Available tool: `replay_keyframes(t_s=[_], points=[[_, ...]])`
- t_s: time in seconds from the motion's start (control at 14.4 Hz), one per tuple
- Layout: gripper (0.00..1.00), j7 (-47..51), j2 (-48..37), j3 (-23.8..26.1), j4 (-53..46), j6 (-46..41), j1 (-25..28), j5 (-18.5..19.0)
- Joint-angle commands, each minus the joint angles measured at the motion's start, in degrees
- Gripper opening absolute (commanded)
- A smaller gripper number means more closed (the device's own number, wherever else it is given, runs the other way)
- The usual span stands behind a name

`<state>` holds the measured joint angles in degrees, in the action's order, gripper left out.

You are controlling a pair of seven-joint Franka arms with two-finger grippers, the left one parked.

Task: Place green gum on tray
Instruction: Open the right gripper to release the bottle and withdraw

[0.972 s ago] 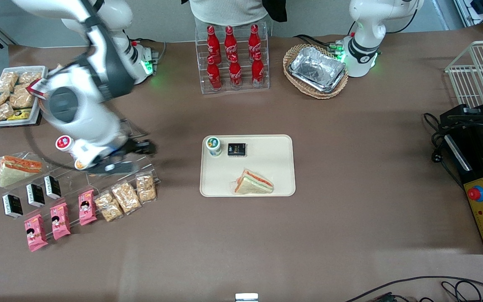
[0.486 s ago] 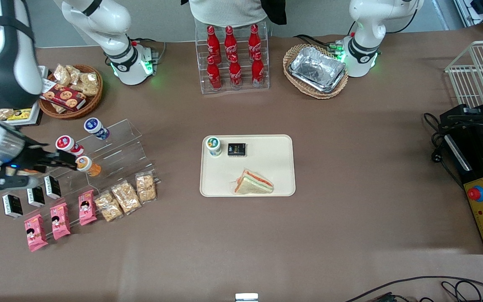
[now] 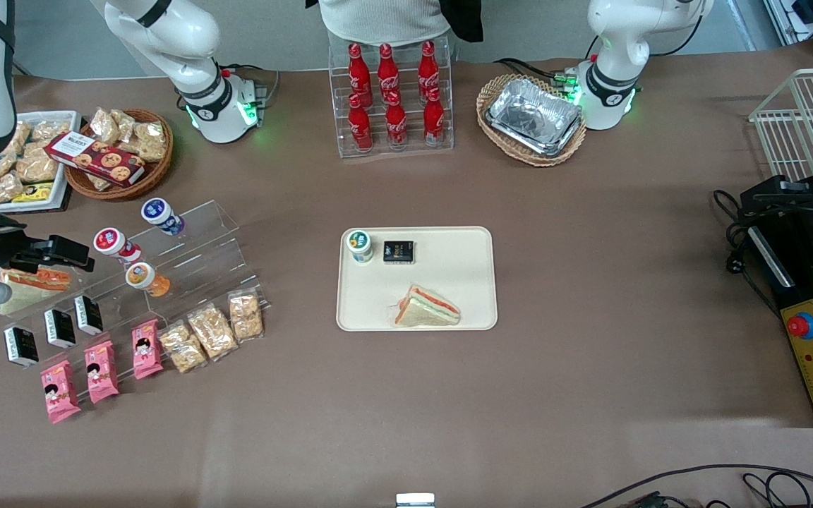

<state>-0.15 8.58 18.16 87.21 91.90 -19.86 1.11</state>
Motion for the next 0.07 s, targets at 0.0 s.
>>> replay_keyframes(t_s=[0.0], points=[[1.0,0.59,1.0,0.56,-2.31,-1.99,0.35,-0.4]])
